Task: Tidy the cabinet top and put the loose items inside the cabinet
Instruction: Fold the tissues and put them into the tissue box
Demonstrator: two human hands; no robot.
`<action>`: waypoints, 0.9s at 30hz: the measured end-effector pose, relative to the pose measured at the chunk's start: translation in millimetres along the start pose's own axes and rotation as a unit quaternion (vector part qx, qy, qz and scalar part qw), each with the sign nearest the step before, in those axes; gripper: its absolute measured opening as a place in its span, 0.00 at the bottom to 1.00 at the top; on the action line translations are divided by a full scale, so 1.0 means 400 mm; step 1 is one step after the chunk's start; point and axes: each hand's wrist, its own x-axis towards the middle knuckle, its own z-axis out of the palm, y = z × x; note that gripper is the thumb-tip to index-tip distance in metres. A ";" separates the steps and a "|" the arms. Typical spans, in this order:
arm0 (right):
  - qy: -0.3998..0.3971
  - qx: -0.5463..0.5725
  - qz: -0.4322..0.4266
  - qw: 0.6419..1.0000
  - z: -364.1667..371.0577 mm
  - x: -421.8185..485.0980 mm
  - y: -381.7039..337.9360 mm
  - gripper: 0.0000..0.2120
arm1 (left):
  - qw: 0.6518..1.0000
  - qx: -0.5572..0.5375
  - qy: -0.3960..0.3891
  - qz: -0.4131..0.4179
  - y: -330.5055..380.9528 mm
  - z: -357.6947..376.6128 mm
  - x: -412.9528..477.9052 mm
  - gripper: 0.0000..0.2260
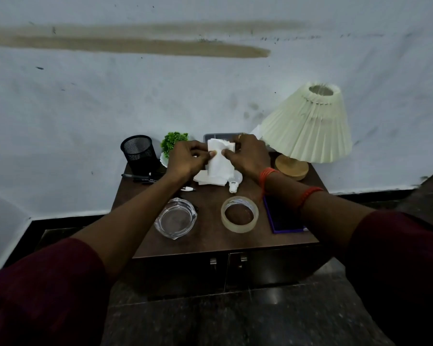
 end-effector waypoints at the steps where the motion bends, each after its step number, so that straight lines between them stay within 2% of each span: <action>1: 0.001 -0.013 -0.010 1.000 -0.007 0.014 -0.002 0.17 | 1.000 0.011 0.005 0.009 0.009 0.000 0.008 0.11; 8: 0.012 -0.051 -0.049 0.997 -0.048 0.107 -0.016 0.14 | 0.997 0.034 0.036 0.059 0.057 0.007 0.081 0.09; 17: 0.018 -0.125 -0.092 0.988 -0.054 0.214 0.006 0.19 | 0.997 0.033 0.037 0.053 0.057 0.028 0.170 0.09; 27: 0.006 -0.161 -0.092 0.983 -0.028 0.275 0.047 0.19 | 0.998 0.040 0.025 0.036 0.035 0.062 0.209 0.06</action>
